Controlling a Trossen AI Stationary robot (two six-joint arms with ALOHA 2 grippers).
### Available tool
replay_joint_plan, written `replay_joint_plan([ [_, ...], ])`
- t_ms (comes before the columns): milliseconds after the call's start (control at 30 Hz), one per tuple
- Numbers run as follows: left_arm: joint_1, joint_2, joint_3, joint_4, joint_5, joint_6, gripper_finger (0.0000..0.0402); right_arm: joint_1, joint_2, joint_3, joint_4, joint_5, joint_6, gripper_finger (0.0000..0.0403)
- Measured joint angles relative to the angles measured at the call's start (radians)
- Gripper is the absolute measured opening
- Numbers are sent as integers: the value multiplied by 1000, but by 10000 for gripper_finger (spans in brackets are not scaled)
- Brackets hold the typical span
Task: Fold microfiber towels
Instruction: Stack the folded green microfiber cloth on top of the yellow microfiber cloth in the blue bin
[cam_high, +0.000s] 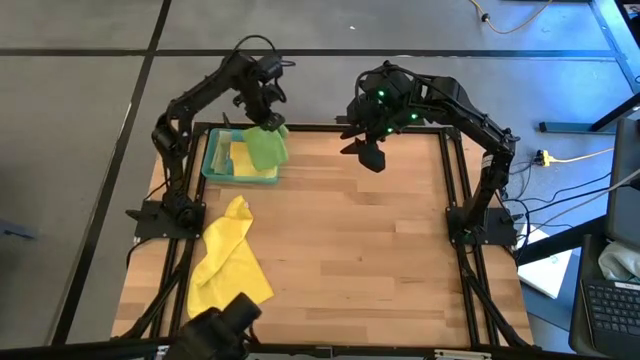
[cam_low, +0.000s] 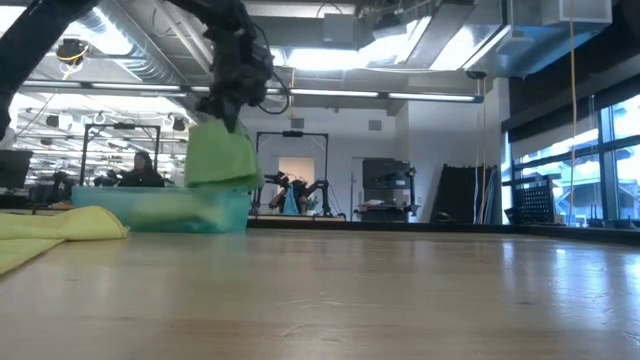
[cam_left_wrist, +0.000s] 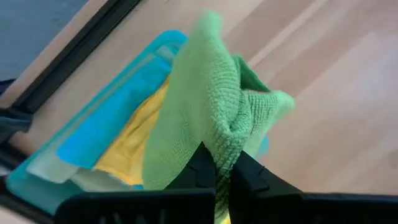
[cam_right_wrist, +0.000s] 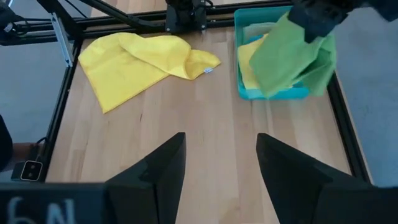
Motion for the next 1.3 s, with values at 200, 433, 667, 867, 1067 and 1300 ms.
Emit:
replay_joint_plan([
  [200, 3, -74, 9, -2, 101, -65, 1, 0, 0, 0, 0, -1, -9, 197],
  [433, 1, -171, 9, 2, 142, -188, 0, 0, 0, 0, 4, -2, -34, 197],
  [667, -35, -223, 9, 306, 298, -396, 0, 0, 2, 0, 5, -3, -77, 197],
  [867, -99, -224, -6, 472, 352, -489, 0, 0, 4, 0, 5, -3, -58, 197],
  [1067, -102, -273, -136, 488, 286, -462, 0, 0, 4, 0, -1, -3, -30, 197],
  [1300, -53, -544, -566, 722, 279, -621, 0, 0, 4, 0, -23, -3, -29, 197],
])
